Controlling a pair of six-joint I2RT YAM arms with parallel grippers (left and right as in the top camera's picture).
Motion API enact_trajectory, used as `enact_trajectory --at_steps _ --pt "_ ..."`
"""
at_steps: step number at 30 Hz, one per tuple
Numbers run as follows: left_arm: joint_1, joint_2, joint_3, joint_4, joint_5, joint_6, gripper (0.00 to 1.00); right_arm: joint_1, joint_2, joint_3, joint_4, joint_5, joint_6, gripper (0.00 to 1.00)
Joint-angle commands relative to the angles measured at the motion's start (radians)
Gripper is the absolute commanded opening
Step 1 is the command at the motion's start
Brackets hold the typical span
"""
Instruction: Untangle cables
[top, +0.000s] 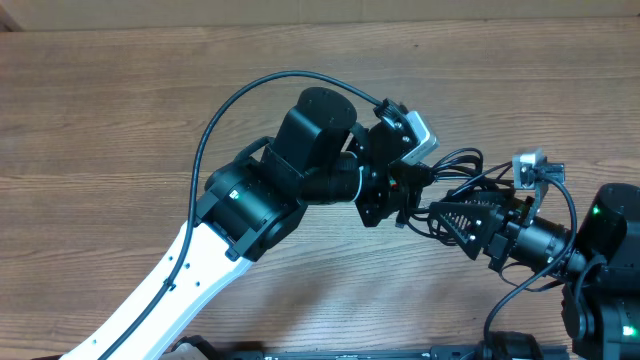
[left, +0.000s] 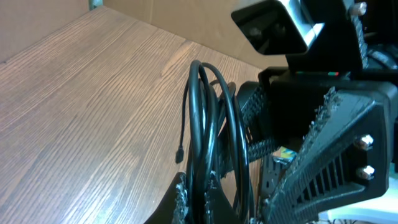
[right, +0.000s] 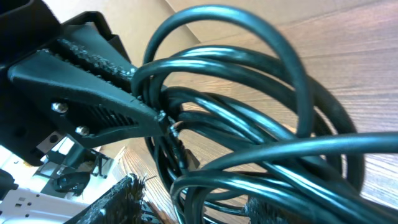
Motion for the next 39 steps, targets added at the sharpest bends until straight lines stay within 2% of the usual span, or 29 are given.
enact_trajectory --at_steps 1,10,19,28,39 --pt "-0.016 -0.003 0.014 0.021 0.046 -0.041 0.04 -0.001 -0.002 0.003 0.012 -0.054 -0.007 0.51" --pt "-0.016 -0.003 0.014 0.047 0.045 -0.045 0.04 -0.001 -0.002 0.003 -0.002 -0.054 -0.007 0.35" --pt "-0.016 -0.003 0.014 0.079 -0.030 -0.074 0.04 -0.001 -0.002 0.003 -0.024 -0.054 -0.007 0.34" --pt "-0.016 -0.003 0.014 0.080 -0.121 -0.098 0.04 -0.001 -0.002 0.003 -0.025 -0.055 -0.007 0.28" --pt "-0.020 0.001 0.014 0.102 -0.092 -0.134 0.04 -0.001 -0.002 0.003 -0.011 -0.055 -0.006 0.30"
